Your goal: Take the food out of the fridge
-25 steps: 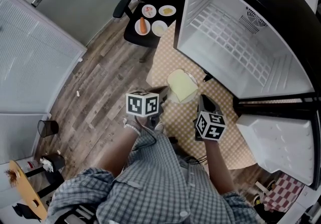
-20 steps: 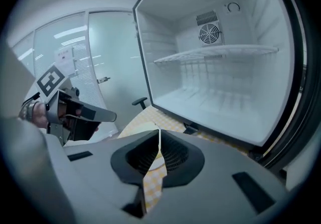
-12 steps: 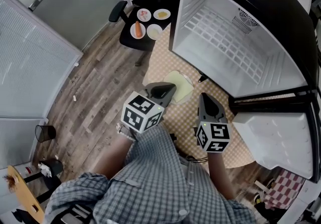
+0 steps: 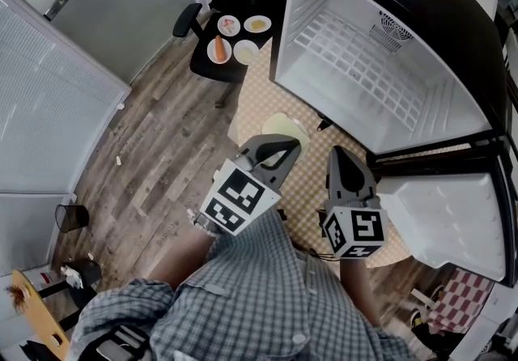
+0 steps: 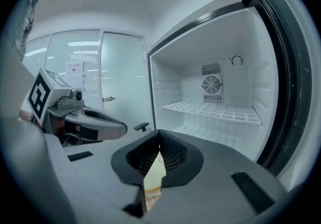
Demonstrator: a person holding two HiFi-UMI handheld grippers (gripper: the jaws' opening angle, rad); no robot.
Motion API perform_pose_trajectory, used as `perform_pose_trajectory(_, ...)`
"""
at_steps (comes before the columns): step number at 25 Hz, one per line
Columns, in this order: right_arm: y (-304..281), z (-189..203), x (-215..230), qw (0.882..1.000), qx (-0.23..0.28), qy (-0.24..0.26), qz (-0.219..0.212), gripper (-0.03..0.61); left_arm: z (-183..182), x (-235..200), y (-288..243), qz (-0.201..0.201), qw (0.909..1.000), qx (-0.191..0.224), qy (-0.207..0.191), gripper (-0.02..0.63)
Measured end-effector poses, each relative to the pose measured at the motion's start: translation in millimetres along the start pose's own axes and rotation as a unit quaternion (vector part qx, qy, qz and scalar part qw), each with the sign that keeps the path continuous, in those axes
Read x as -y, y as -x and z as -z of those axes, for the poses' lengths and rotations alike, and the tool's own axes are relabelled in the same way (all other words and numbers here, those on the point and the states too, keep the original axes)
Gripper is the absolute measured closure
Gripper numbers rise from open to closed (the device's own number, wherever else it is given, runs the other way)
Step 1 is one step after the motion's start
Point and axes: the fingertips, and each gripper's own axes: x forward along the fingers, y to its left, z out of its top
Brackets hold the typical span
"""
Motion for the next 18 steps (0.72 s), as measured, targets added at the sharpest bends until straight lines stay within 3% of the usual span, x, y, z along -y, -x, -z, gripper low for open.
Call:
perform_pose_trajectory(7,4,-10,1,0.999,0.013,0.03,0.008,0.569,1,12,-7,0.018,0.9997,-0.013,-0.001,0.607)
perform_pose_trajectory(18,3,-3,3,1.0,0.002,0.027,0.003,0.569,1,18,-11,0.021,0.9996,-0.018,-0.002,0.607)
